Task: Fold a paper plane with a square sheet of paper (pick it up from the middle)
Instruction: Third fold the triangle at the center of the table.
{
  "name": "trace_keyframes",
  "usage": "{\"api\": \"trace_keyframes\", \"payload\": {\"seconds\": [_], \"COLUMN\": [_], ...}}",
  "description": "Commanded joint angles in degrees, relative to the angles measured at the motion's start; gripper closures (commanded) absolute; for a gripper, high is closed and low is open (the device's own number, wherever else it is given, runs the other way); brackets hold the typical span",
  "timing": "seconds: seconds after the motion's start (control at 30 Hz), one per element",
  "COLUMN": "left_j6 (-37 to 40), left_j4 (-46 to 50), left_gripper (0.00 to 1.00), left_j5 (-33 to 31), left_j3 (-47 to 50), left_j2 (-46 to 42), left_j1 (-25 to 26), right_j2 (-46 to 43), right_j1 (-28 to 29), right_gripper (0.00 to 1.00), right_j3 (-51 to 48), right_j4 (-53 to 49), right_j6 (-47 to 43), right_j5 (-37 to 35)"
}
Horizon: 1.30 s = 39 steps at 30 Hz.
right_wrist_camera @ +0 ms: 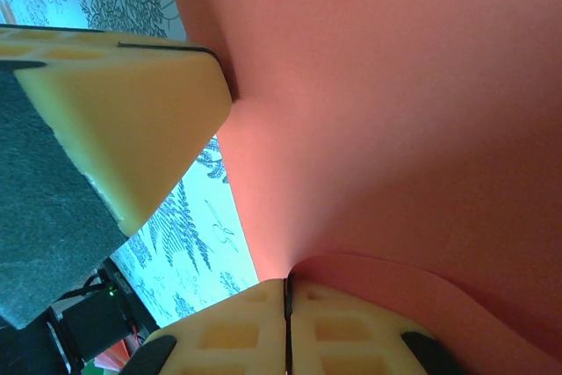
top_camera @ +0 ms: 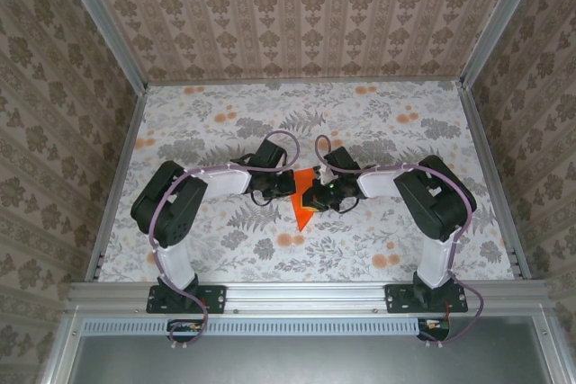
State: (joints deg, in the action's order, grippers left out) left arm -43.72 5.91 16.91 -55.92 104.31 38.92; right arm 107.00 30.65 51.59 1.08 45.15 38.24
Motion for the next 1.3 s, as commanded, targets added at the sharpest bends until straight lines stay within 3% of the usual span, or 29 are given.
{"api": "trace_keyframes", "payload": {"seconds": [0.0,0.47,0.63,0.8,0.97,1.13,1.27], "left_j6": [0.7,0.5,-1.1,-3.2,-3.4,-2.7,-2.9], "left_j4": [2.4,3.4,4.2,4.6,5.1,4.3,3.1], "left_gripper": [0.96,0.94,0.88,0.75,0.66,0.66,0.76], "left_j5": [0.4,-0.2,-1.9,-3.9,-4.3,-3.3,-2.0], "left_j3": [1.1,0.8,1.9,4.7,6.0,6.1,6.1], "left_j2": [2.3,0.0,-4.6,-10.2,-12.8,-13.4,-13.0], "left_j1": [0.7,0.4,-0.8,-2.7,-3.4,-2.4,-0.8], "right_j2": [1.1,2.3,2.3,2.2,2.0,1.6,1.4], "right_j1": [0.4,0.4,0.5,0.5,0.5,0.4,0.4], "right_gripper": [0.92,0.86,0.74,0.63,0.57,0.60,0.72], "right_j3": [1.5,1.2,1.0,1.1,1.0,0.5,0.2], "right_j4": [-0.8,-2.8,-3.1,-4.1,-4.3,-4.7,-5.6], "right_j6": [-0.8,-1.8,-1.8,-1.8,-1.8,-2.1,-2.5], "right_j5": [1.1,-0.3,-0.7,-1.4,-2.0,-2.8,-3.6]}}
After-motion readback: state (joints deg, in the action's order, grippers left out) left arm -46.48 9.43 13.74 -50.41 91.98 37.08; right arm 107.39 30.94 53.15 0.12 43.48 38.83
